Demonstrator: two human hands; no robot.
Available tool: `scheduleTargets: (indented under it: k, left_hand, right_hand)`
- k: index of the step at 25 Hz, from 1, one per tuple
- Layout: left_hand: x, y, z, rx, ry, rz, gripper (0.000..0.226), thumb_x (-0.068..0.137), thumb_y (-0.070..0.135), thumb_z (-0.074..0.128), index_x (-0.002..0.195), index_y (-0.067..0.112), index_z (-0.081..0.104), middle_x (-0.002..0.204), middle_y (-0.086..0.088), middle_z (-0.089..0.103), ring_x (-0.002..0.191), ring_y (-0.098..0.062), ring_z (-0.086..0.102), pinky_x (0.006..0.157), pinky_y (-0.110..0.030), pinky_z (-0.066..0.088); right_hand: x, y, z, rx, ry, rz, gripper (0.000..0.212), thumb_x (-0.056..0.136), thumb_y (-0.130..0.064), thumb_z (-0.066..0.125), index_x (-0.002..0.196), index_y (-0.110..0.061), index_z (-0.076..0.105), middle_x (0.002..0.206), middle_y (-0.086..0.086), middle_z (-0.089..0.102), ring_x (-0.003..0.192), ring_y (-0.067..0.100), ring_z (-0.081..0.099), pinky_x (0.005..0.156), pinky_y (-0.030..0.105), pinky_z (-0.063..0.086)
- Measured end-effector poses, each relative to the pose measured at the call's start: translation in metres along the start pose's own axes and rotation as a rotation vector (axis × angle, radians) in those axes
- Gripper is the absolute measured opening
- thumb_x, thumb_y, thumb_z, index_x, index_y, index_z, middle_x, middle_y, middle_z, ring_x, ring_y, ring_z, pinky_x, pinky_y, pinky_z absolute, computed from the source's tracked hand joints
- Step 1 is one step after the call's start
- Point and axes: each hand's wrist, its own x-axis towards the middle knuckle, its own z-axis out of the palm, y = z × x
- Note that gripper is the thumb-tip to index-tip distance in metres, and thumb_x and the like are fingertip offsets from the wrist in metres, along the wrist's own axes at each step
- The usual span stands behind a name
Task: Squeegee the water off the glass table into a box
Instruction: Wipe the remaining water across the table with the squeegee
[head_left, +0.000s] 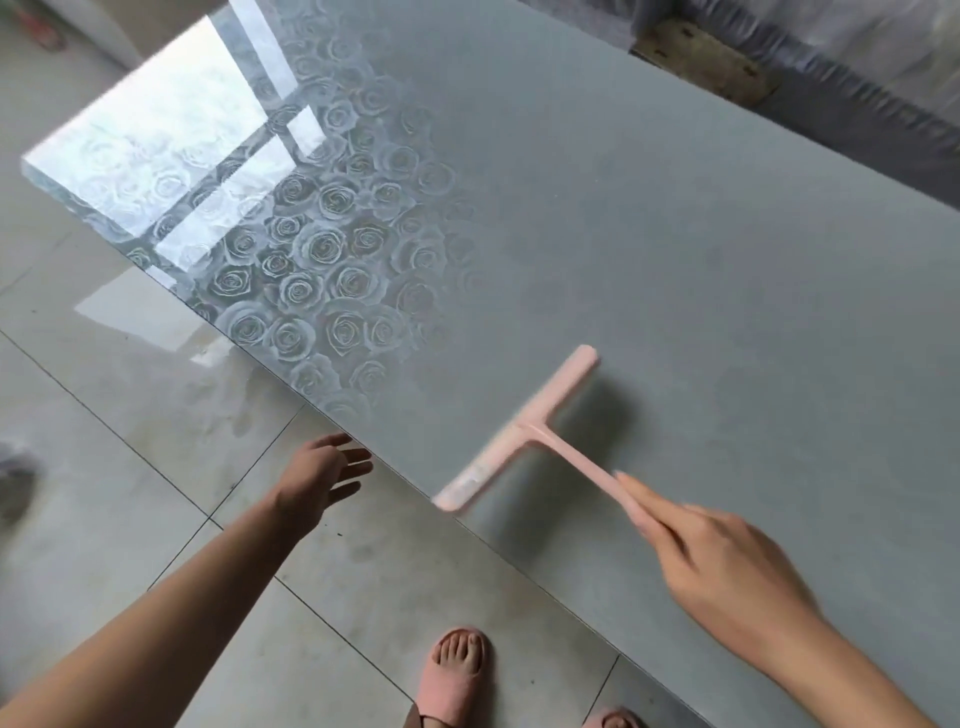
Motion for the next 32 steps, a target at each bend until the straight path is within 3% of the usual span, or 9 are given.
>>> scheduleTargets:
  k: [3, 9, 13, 16, 19, 23, 26, 29, 32]
  left_hand:
    - [0.01, 0.008, -0.01, -0.142, 0.006, -0.008, 0.053, 0.086, -0.017, 0.021, 0.122, 0.011, 0.049, 0.093, -0.009, 0.064, 0.08, -0.018, 0.063, 0.073, -0.031, 0.049]
    - [0.022, 0.01, -0.026, -0.256, -0.038, -0.032, 0.055, 0.082, -0.02, 0.023, 0.117, 0.009, 0.055, 0.094, -0.009, 0.066, 0.07, -0.017, 0.069, 0.074, -0.03, 0.051]
    - [0.024, 0.014, -0.031, -0.217, -0.086, -0.046, 0.058, 0.082, -0.02, 0.021, 0.124, 0.002, 0.054, 0.102, -0.012, 0.065, 0.082, -0.019, 0.064, 0.076, -0.031, 0.05]
    - [0.024, 0.018, -0.035, -0.219, -0.103, -0.032, 0.058, 0.084, -0.02, 0.022, 0.128, 0.004, 0.052, 0.114, -0.013, 0.064, 0.085, -0.019, 0.064, 0.077, -0.031, 0.05]
    - [0.027, 0.021, -0.042, -0.225, -0.081, -0.027, 0.059, 0.085, -0.019, 0.023, 0.13, 0.005, 0.052, 0.119, -0.014, 0.062, 0.085, -0.02, 0.064, 0.078, -0.032, 0.05]
    - [0.028, 0.024, -0.048, -0.251, -0.076, -0.018, 0.06, 0.086, -0.017, 0.021, 0.132, 0.006, 0.051, 0.106, -0.013, 0.066, 0.087, -0.021, 0.065, 0.077, -0.032, 0.05]
    - [0.03, 0.028, -0.051, -0.313, -0.044, -0.036, 0.054, 0.091, -0.013, 0.019, 0.14, 0.005, 0.037, 0.105, -0.015, 0.065, 0.085, -0.022, 0.065, 0.074, -0.033, 0.052]
    - [0.033, 0.031, -0.052, -0.332, -0.058, -0.043, 0.054, 0.091, -0.012, 0.018, 0.139, 0.003, 0.037, 0.112, -0.017, 0.062, 0.084, -0.022, 0.065, 0.074, -0.033, 0.052]
    - [0.038, 0.033, -0.054, -0.336, -0.055, -0.045, 0.053, 0.091, -0.012, 0.019, 0.139, 0.003, 0.037, 0.111, -0.016, 0.062, 0.084, -0.022, 0.065, 0.073, -0.033, 0.051]
  right_hand:
    - [-0.022, 0.004, 0.005, -0.047, -0.07, 0.142, 0.044, 0.094, -0.053, 0.019, 0.132, -0.071, 0.008, 0.088, -0.011, 0.055, 0.09, 0.017, 0.059, 0.068, 0.03, 0.041]
    - [0.099, -0.119, 0.013, -0.031, -0.027, -0.084, 0.043, 0.101, -0.037, 0.027, 0.144, -0.044, 0.026, 0.111, 0.008, 0.065, 0.1, 0.035, 0.059, 0.076, 0.037, 0.044]
    - [0.077, -0.087, -0.014, -0.066, 0.035, -0.108, 0.043, 0.096, -0.048, 0.02, 0.139, -0.056, 0.018, 0.092, -0.006, 0.065, 0.088, 0.028, 0.06, 0.067, 0.037, 0.043]
    - [0.042, -0.072, -0.014, -0.141, -0.047, 0.026, 0.045, 0.095, -0.05, 0.016, 0.138, -0.061, 0.005, 0.089, -0.01, 0.059, 0.087, 0.018, 0.06, 0.064, 0.034, 0.04]
    - [0.068, -0.11, 0.004, -0.088, -0.065, 0.001, 0.045, 0.1, -0.041, 0.021, 0.144, -0.051, 0.014, 0.098, -0.001, 0.062, 0.091, 0.027, 0.06, 0.067, 0.035, 0.038]
    - [0.114, -0.156, 0.011, -0.06, 0.019, -0.102, 0.045, 0.102, -0.034, 0.025, 0.146, -0.041, 0.022, 0.1, 0.008, 0.064, 0.092, 0.035, 0.059, 0.067, 0.037, 0.038]
    - [0.091, -0.121, -0.002, -0.016, 0.071, -0.122, 0.047, 0.1, -0.035, 0.024, 0.141, -0.054, 0.012, 0.082, -0.005, 0.051, 0.083, 0.031, 0.057, 0.067, 0.038, 0.043]
    - [0.052, -0.09, -0.008, -0.012, -0.034, -0.043, 0.052, 0.098, -0.039, 0.024, 0.132, -0.07, -0.002, 0.077, -0.005, 0.04, 0.074, 0.021, 0.053, 0.067, 0.033, 0.044]
    - [0.068, -0.107, -0.001, -0.041, -0.059, -0.051, 0.054, 0.1, -0.033, 0.026, 0.14, -0.062, 0.004, 0.078, -0.004, 0.037, 0.073, 0.022, 0.045, 0.067, 0.032, 0.038]
